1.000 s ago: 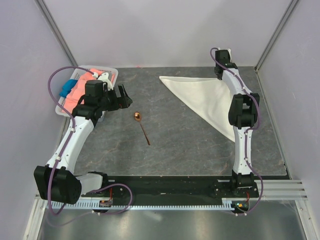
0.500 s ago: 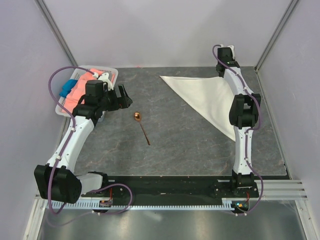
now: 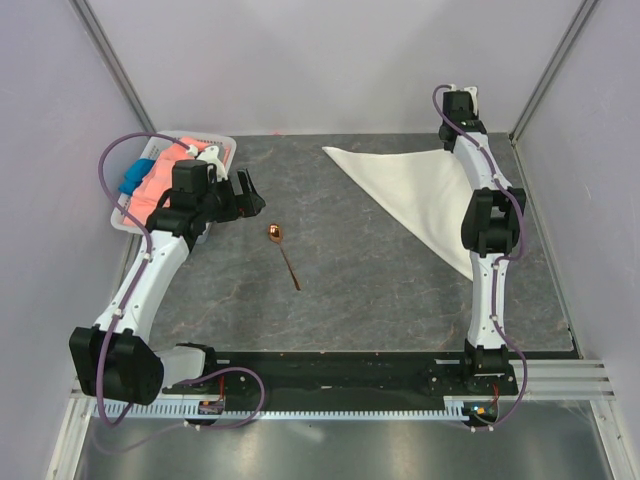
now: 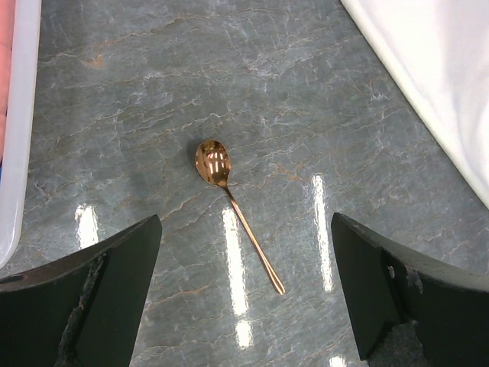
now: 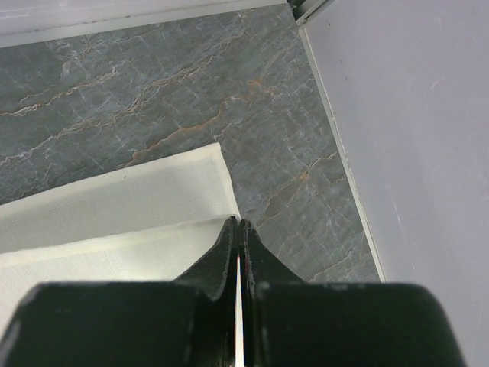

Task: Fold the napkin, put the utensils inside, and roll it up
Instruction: Fold the napkin

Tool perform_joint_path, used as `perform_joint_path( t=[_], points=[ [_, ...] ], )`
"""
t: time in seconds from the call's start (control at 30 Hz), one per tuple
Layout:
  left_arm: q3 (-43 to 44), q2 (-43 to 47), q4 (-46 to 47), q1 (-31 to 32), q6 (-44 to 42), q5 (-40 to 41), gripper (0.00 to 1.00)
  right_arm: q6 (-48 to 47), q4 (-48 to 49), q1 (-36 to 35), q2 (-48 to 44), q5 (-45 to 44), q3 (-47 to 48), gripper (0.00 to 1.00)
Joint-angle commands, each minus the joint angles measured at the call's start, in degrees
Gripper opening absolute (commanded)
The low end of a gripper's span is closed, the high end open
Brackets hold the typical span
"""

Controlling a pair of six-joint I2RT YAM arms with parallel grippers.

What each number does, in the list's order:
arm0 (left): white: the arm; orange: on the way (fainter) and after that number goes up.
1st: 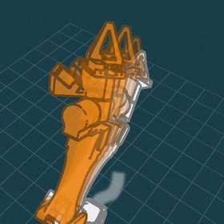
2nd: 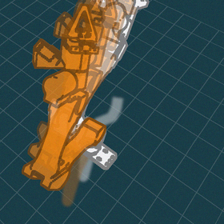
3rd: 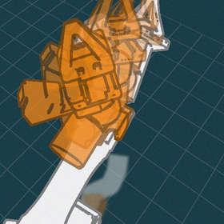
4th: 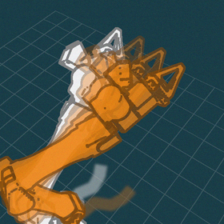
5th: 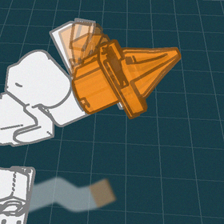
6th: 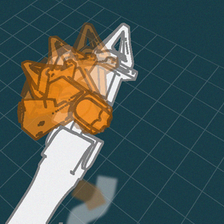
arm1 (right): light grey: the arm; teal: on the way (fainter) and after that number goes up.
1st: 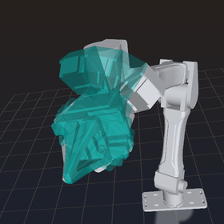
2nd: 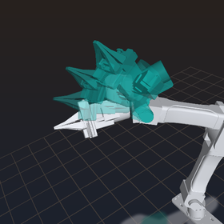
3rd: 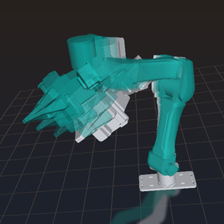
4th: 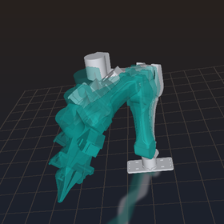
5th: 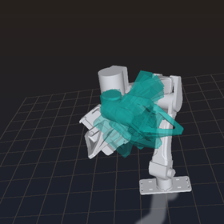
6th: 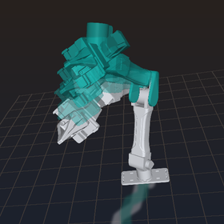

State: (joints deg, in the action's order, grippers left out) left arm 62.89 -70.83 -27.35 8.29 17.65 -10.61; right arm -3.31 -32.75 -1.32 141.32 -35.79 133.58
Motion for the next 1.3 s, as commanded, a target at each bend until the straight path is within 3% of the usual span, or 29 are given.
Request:
perform_joint_path(
  t=[0.0, 1.27],
  points=[
    [0.12, -0.36, 1.42, -0.38, -0.95, 0.06, 1.00, -0.99, 1.82, 0.27, 1.15, -0.60, 3.00, 0.00],
    [0.21, -0.89, 1.08, -0.38, -1.13, 0.50, 1.00, -2.14, 4.01, 1.06, 2.83, -3.58, 4.06, 0.00]
  ],
)
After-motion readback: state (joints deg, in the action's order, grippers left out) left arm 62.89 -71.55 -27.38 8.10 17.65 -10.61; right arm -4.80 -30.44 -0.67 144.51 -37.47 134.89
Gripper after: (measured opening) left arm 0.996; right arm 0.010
